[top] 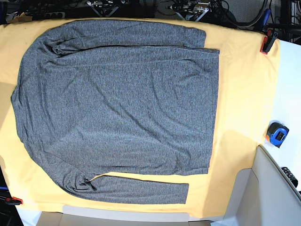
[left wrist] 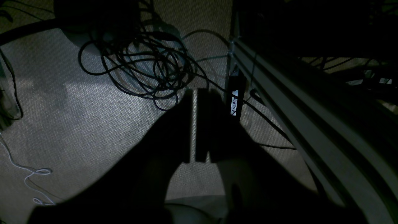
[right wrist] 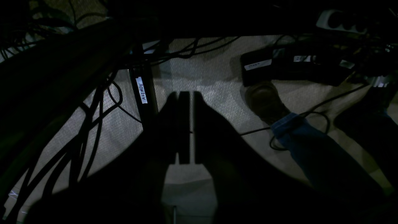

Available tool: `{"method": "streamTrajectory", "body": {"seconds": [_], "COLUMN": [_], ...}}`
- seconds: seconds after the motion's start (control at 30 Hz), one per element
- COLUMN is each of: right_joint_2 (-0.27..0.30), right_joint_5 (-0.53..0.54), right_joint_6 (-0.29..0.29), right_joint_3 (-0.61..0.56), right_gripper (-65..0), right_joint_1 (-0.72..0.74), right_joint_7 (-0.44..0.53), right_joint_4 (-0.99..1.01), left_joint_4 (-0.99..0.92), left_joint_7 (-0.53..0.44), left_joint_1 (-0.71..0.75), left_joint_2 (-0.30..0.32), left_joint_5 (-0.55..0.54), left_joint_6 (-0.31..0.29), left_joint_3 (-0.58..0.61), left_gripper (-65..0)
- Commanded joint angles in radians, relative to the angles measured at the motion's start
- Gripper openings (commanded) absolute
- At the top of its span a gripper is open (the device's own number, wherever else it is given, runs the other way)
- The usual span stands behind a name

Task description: Fold the T-shirt properly

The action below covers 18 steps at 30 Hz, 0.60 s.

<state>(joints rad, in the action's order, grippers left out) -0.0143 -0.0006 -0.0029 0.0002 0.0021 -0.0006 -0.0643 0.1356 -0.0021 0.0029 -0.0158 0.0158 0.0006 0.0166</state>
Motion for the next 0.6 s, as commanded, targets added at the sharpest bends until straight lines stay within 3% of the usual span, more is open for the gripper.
{"method": "streamTrajectory", "body": {"seconds": [0.0,0.57], "right_joint_2": [0.001,0.001], "right_joint_5": [0.003,0.003], "right_joint_6": [0.004,0.004], "right_joint_3": [-0.004,-0.004], "right_gripper": [-65.0,-65.0], "right_joint_1": [-0.009,-0.044], "right_joint_7": [0.009,0.009], "right_joint_4": [-0.015,-0.052], "left_joint_4": [0.005,0.005], "left_joint_7": [-0.011,-0.011], "left_joint_1": [0.001,0.012], "left_joint_2": [0.003,0.003], "left_joint_5": [-0.001,-0.001], "left_joint_6": [0.003,0.003], "left_joint_3": [-0.004,-0.004], "left_gripper": [-65.0,-65.0]}}
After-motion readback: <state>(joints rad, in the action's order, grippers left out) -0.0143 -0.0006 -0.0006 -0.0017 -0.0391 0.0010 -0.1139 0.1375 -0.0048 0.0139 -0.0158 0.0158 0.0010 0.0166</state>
